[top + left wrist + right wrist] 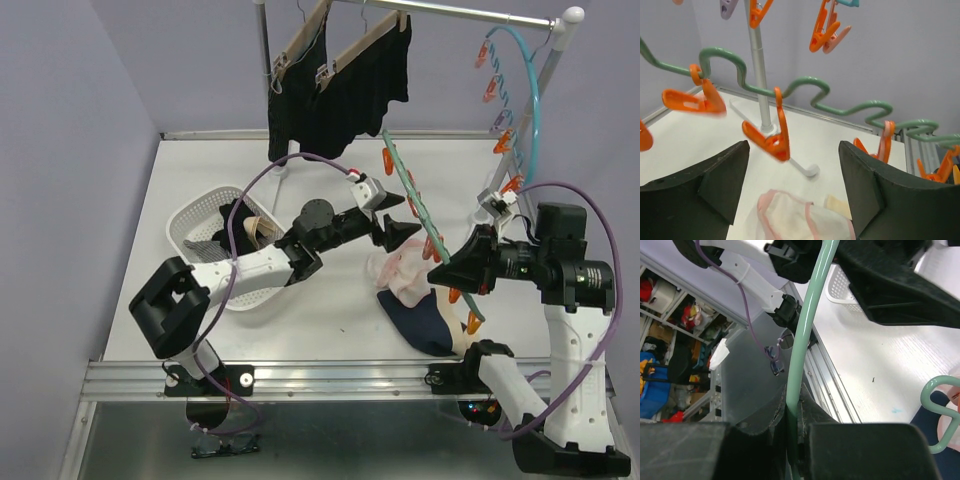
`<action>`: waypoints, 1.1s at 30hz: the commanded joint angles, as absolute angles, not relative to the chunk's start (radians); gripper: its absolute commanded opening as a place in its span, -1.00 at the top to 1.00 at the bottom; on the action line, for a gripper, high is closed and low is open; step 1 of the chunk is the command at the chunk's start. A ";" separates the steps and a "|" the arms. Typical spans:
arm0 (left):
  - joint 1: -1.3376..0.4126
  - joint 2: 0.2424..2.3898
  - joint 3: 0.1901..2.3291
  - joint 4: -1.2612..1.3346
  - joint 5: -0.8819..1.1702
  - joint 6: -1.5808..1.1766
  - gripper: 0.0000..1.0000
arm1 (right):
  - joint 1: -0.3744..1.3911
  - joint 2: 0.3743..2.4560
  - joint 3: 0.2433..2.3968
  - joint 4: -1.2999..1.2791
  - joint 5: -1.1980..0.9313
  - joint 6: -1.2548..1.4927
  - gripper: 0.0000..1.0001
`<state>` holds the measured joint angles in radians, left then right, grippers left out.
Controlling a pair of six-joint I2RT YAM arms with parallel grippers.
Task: Remove the underwear clipped to the hanger
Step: Remove the underwear from the hanger, then place the hanger at the clothesline.
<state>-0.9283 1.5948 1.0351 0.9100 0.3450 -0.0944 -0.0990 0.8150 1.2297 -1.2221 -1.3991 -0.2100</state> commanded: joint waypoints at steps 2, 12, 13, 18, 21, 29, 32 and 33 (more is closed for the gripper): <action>-0.931 1.444 0.947 0.894 0.308 -0.026 -0.68 | -0.107 0.841 1.307 -1.157 -1.417 -0.233 0.99; -0.931 1.307 0.859 0.752 0.275 0.058 -0.69 | -0.124 0.891 1.376 -1.137 -1.362 -0.198 0.99; -0.931 1.290 0.848 0.738 0.265 0.058 -0.69 | -0.126 0.902 1.382 -1.129 -1.356 -0.187 0.99; -0.931 1.172 0.805 0.605 0.190 0.103 -0.69 | -0.149 0.972 1.443 -1.065 -1.356 -0.069 0.99; -0.931 1.053 0.799 0.510 0.117 0.130 -0.69 | -0.188 1.034 1.528 -1.026 -1.358 -0.002 0.99; -0.931 0.787 0.747 0.235 -0.021 0.232 -0.70 | -0.258 1.160 1.658 -0.642 -1.257 0.488 0.99; -0.931 0.672 0.695 0.196 -0.080 0.255 -0.75 | -0.256 1.173 1.667 -0.420 -1.198 0.764 0.99; -0.931 0.645 0.677 0.195 -0.089 0.256 -0.76 | -0.258 1.183 1.680 -0.363 -1.183 0.814 0.99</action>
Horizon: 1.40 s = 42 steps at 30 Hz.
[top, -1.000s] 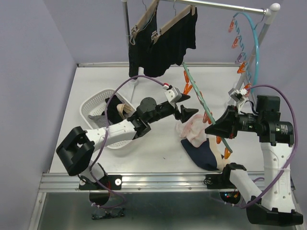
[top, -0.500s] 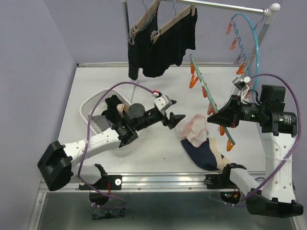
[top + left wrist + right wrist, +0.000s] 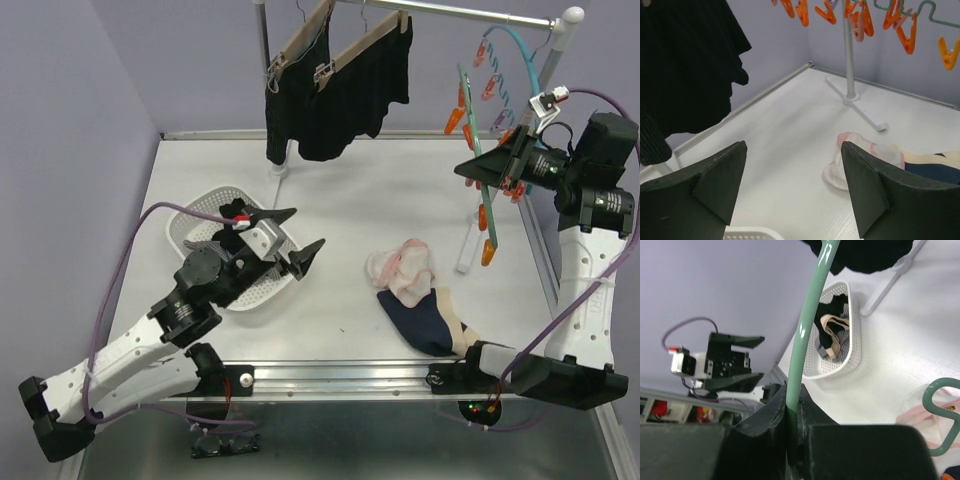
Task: Remove the underwear clipped to the hanger
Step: Place the hanger at the clothesline.
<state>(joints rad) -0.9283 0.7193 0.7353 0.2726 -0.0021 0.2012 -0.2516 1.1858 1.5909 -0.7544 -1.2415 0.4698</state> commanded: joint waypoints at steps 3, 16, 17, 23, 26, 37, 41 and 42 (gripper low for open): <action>-0.931 0.537 0.600 0.210 -0.124 0.258 -0.79 | -0.256 1.238 1.742 -0.241 -1.100 0.961 0.99; -0.930 0.316 0.449 0.221 -0.166 0.190 -0.80 | -0.258 1.382 1.831 -0.025 -0.930 1.204 0.99; -0.930 0.316 0.448 0.221 -0.166 0.190 -0.80 | -0.258 1.385 1.833 -0.020 -0.924 1.215 0.99; -0.930 0.330 0.449 0.219 -0.163 0.189 -0.80 | -0.258 1.422 1.787 -0.009 -0.888 1.298 0.99; -0.930 0.330 0.448 0.218 -0.155 0.189 -0.80 | -0.258 1.436 1.769 -0.009 -0.887 1.315 0.98; -0.928 0.347 0.446 0.219 -0.138 0.196 -0.80 | -0.258 1.428 1.683 0.023 -0.905 1.338 0.67; -0.930 0.356 0.446 0.219 -0.127 0.198 -0.80 | -0.258 1.398 1.654 0.026 -0.916 1.325 0.11; -0.930 0.356 0.446 0.219 -0.124 0.198 -0.80 | -0.258 1.390 1.654 0.029 -0.919 1.318 0.00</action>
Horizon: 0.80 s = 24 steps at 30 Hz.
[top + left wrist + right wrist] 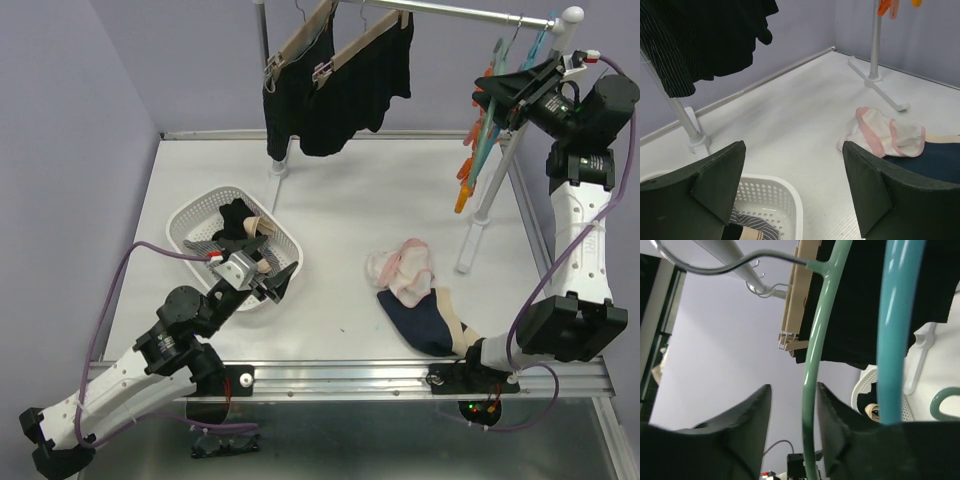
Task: Remove the underwear clipped to the hanger
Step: Place the hanger at the clothesline.
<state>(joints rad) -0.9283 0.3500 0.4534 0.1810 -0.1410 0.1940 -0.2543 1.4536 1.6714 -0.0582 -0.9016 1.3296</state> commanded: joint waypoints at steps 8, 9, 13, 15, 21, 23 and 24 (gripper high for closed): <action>-0.928 0.353 0.448 0.221 -0.109 0.198 -0.80 | -0.259 1.295 1.651 0.028 -0.905 1.223 -1.00; -0.928 0.350 0.448 0.221 -0.106 0.193 -0.80 | -0.261 1.278 1.638 0.025 -0.899 1.215 -1.00; -0.928 0.347 0.448 0.221 -0.101 0.192 -0.80 | -0.268 1.255 1.631 0.003 -0.867 1.149 -1.00; -0.928 0.344 0.448 0.221 -0.100 0.192 -0.80 | -0.270 1.249 1.649 -0.082 -0.839 1.083 -1.00; -0.928 0.354 0.451 0.225 -0.094 0.189 -0.80 | -0.272 1.232 1.661 -0.193 -0.752 0.967 -1.00; -0.928 0.356 0.449 0.227 -0.089 0.190 -0.80 | -0.273 1.229 1.661 -0.225 -0.726 0.942 -1.00; -0.928 0.356 0.451 0.227 -0.089 0.190 -0.80 | -0.272 1.226 1.655 -0.232 -0.721 0.936 -1.00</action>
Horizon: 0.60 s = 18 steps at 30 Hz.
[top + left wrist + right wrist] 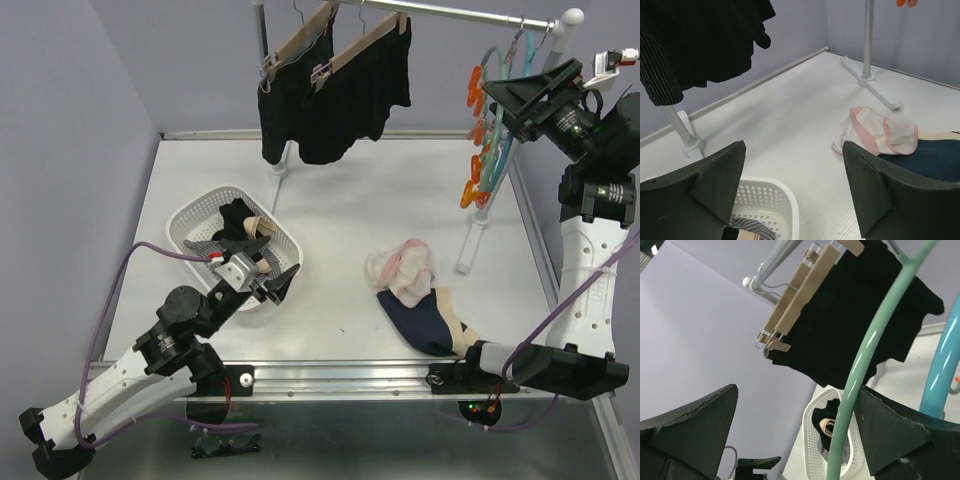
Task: Remove the underwear clipped to the hanger
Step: Place the hanger at the clothesline.
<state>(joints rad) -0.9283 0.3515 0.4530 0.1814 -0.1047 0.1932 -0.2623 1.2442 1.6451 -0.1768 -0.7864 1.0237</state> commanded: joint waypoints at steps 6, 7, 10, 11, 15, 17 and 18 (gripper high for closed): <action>-0.928 0.354 0.451 0.229 -0.087 0.189 -0.80 | -0.273 1.207 1.687 -0.314 -0.597 0.862 -1.00; -0.928 0.356 0.451 0.229 -0.087 0.190 -0.80 | -0.272 1.207 1.701 -0.336 -0.569 0.850 -1.00; -0.928 0.356 0.449 0.230 -0.087 0.190 -0.80 | -0.273 1.207 1.755 -0.402 -0.479 0.810 -1.00; -0.928 0.357 0.448 0.230 -0.087 0.190 -0.80 | -0.272 1.203 1.759 -0.409 -0.451 0.802 -1.00; -0.928 0.380 0.449 0.233 -0.086 0.190 -0.80 | -0.272 1.177 1.773 -0.437 -0.391 0.755 -1.00; -0.928 0.393 0.451 0.235 -0.084 0.187 -0.81 | -0.272 1.152 1.769 -0.440 -0.368 0.729 -1.00; -0.928 0.406 0.451 0.236 -0.084 0.184 -0.81 | -0.272 1.141 1.767 -0.440 -0.361 0.715 -1.00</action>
<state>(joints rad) -0.9283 0.3756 0.4530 0.1833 -0.0971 0.1928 -0.2626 1.2064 1.7103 -0.4305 -0.4526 0.7998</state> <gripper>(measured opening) 0.899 0.999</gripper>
